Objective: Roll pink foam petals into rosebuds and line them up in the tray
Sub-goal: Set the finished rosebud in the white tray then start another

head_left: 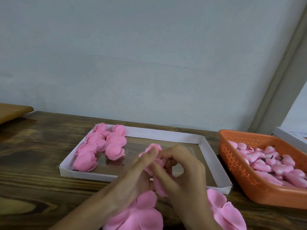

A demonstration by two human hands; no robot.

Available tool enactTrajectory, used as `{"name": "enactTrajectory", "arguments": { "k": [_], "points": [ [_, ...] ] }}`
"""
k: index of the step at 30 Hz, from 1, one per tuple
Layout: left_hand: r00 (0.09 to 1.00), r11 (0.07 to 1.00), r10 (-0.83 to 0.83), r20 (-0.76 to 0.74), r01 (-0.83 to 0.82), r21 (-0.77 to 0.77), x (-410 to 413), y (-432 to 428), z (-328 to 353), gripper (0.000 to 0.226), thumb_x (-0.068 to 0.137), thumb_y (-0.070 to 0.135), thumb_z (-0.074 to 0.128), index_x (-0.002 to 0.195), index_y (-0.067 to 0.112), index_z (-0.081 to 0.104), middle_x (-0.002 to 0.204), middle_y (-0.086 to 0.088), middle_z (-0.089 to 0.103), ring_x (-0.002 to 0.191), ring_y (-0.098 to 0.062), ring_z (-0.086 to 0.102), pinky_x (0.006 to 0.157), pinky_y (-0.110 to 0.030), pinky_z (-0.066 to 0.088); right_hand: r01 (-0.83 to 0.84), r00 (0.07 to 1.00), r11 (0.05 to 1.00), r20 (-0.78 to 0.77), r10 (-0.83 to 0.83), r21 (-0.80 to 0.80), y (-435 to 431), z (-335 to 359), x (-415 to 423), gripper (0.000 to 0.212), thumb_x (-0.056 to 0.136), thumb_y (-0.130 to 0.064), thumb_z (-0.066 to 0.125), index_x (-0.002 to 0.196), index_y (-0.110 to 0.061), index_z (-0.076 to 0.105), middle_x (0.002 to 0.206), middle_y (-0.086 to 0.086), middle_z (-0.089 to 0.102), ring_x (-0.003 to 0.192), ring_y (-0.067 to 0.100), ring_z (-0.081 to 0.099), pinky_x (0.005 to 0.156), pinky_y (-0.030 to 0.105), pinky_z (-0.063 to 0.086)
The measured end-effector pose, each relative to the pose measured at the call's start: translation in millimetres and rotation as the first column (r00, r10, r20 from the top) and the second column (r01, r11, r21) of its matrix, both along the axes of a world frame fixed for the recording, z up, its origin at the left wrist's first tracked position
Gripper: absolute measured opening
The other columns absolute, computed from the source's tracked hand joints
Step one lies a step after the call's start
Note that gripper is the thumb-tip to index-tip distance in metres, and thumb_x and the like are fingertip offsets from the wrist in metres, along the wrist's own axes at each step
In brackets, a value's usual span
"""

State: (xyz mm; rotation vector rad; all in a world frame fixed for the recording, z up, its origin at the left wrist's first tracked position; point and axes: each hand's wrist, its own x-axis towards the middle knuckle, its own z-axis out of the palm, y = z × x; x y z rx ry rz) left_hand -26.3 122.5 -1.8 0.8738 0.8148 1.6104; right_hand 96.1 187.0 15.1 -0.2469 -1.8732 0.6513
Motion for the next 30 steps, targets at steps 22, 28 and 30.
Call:
{"name": "enactTrajectory", "arguments": {
  "k": [22, 28, 30],
  "points": [
    [0.771, 0.917, 0.294, -0.566, -0.393, -0.060, -3, 0, 2, 0.078, 0.061, 0.004, 0.096, 0.097, 0.046, 0.042, 0.064, 0.049, 0.057, 0.066, 0.027, 0.058, 0.059, 0.000, 0.044, -0.087, 0.980, 0.992, 0.172, 0.102, -0.097, 18, 11, 12, 0.021, 0.072, -0.038, 0.088, 0.068, -0.025, 0.071, 0.067, -0.007, 0.067, 0.066, 0.019, 0.060, 0.060, 0.022, 0.045],
    [0.679, 0.894, 0.347, -0.647, -0.449, 0.008, -2, 0, -7, 0.072, 0.076, -0.007, 0.082, 0.096, 0.045, 0.035, 0.070, 0.061, 0.047, 0.072, 0.033, 0.054, 0.060, 0.002, 0.043, -0.037, 0.987, 0.997, 0.161, 0.025, 0.069, 14, 15, 12, 0.025, 0.070, -0.035, 0.095, 0.078, -0.025, 0.073, 0.083, -0.012, 0.064, 0.085, 0.015, 0.060, 0.071, 0.018, 0.043],
    [0.686, 0.890, 0.364, -0.630, -0.456, 0.017, -4, 2, -10, 0.071, 0.075, -0.006, 0.083, 0.099, 0.045, 0.039, 0.076, 0.058, 0.052, 0.077, 0.030, 0.057, 0.063, 0.001, 0.045, -0.029, 0.984, 0.994, 0.179, 0.010, 0.105, 14, 17, 12, 0.029, 0.071, -0.037, 0.094, 0.091, -0.027, 0.076, 0.097, -0.010, 0.064, 0.097, 0.014, 0.060, 0.077, 0.018, 0.044]
  ]
}}
